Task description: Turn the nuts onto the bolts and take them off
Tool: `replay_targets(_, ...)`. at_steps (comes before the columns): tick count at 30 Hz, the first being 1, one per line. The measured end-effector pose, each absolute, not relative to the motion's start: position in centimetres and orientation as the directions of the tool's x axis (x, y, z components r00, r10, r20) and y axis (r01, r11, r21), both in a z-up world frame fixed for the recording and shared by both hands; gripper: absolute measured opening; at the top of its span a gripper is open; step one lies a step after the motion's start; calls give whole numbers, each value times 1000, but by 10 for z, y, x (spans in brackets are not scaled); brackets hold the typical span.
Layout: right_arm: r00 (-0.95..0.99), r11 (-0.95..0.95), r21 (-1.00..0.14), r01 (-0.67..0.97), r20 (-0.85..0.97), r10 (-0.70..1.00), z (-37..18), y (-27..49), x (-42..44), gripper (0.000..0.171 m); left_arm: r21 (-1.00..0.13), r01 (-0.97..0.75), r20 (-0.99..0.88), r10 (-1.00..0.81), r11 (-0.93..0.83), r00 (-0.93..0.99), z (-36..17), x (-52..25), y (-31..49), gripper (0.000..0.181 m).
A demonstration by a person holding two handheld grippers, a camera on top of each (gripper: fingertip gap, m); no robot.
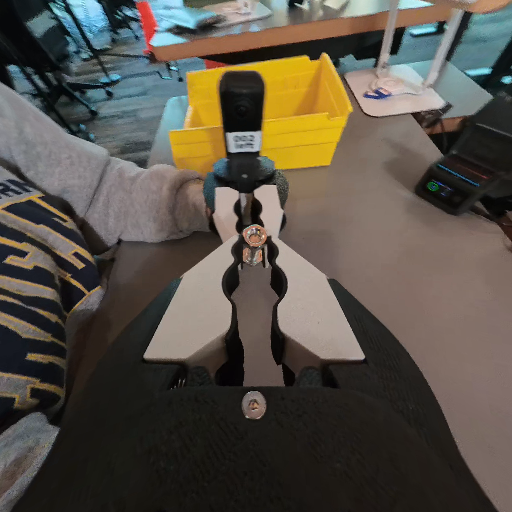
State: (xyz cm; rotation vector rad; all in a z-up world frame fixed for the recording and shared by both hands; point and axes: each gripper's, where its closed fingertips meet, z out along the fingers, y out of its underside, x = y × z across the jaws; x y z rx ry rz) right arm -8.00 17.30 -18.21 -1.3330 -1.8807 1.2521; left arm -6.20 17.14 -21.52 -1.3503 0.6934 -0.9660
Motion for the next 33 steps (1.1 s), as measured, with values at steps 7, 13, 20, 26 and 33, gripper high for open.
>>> replay_targets(7,-224,41,-886,461,-71,972,-172,185,-95,15,-977,198,80,-722,79,687,-205,-74,190,15)
replay_targets(13,-39,-23,-862,506,-49,998,-178,196,-117,15,-990,103,29,-581,95,813,-211,-100,203,15)
replay_targets(20,-3,0,-836,548,-1,1000,-185,201,-115,16,-996,8,-39,-544,84,838,-218,-102,207,16)
replay_targets(26,-5,0,-839,544,-3,1000,-185,202,-116,16,-997,23,-24,-550,79,835,-219,-102,207,16)
replay_targets(33,3,8,-844,537,11,1000,-184,201,-118,16,-996,37,-14,-548,82,836,-218,-105,207,16)
